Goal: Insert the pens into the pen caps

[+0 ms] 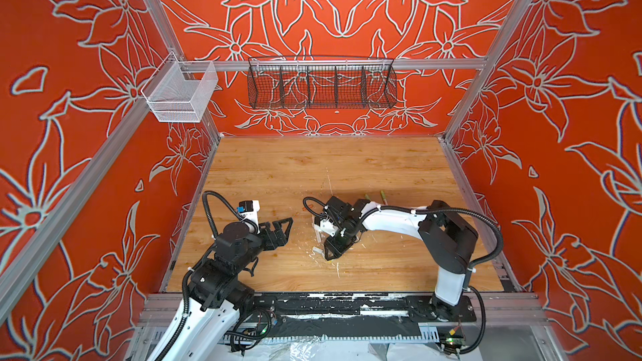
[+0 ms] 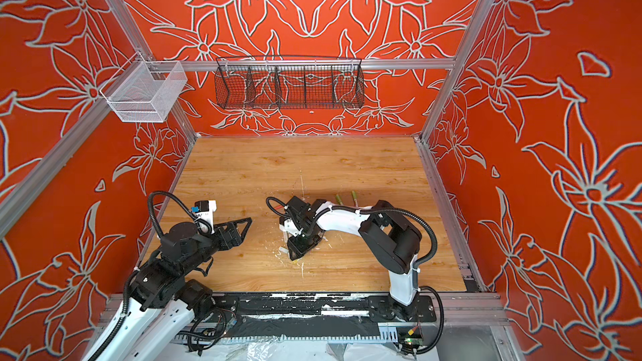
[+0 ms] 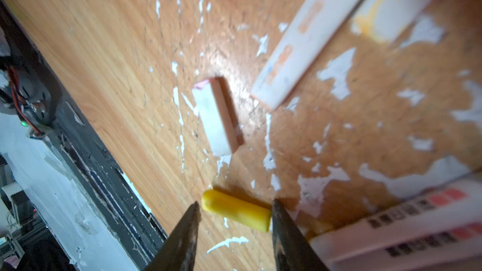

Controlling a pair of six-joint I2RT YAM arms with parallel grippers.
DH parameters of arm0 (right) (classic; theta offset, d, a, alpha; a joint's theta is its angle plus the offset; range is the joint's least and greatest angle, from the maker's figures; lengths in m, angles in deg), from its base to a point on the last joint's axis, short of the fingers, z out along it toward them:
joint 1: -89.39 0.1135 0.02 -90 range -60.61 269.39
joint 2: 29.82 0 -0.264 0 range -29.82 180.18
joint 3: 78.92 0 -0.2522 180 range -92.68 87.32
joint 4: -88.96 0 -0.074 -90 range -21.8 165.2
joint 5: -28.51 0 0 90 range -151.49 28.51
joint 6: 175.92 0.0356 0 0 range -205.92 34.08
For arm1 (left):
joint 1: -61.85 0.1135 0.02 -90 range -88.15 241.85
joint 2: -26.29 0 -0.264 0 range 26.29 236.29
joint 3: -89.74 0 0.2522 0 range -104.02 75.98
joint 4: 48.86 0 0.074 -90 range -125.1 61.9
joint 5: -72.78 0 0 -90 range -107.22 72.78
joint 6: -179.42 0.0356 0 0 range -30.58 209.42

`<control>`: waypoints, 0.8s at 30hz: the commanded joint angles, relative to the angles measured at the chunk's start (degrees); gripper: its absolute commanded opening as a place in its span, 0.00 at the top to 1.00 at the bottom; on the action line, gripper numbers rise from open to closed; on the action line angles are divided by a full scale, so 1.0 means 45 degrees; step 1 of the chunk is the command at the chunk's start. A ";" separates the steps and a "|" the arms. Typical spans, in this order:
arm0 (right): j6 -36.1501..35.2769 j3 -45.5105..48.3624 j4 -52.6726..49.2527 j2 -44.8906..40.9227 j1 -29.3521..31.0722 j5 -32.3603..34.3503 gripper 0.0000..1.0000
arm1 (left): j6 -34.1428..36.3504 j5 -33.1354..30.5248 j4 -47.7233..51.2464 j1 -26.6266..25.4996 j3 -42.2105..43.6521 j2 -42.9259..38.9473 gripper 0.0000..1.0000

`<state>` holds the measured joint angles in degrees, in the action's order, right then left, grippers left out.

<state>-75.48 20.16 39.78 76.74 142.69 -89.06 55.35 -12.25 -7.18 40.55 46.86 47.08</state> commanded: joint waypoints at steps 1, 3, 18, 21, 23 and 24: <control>-0.0352 0.0358 -0.0983 -0.0149 0.0282 0.0023 0.54 | 0.0159 -0.0146 -0.0111 0.0106 -0.0041 0.0039 0.03; -0.0402 0.0336 -0.0927 -0.0113 0.0428 0.0133 0.55 | 0.0159 -0.0148 -0.0064 0.0106 -0.0053 0.0024 0.03; -0.1652 -0.0256 -0.0921 -0.0052 0.1115 0.1511 0.55 | 0.0119 -0.0691 0.0279 0.0105 -0.0151 -0.0492 0.03; -0.2021 -0.0618 -0.0973 0.0308 0.1127 0.1362 0.54 | 0.0095 -0.0731 0.0448 0.0109 -0.0228 -0.0579 0.03; -0.2265 -0.0849 -0.1063 0.0577 0.1164 0.1167 0.54 | 0.0085 -0.0811 0.0562 0.0114 -0.0285 -0.0627 0.03; -0.2316 -0.0939 -0.1107 0.0668 0.1179 0.1147 0.54 | 0.0061 -0.0832 0.0573 0.0104 -0.0285 -0.0669 0.03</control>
<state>-82.74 17.61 36.33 77.72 147.89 -85.06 55.35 -14.76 -5.89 40.55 46.86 44.81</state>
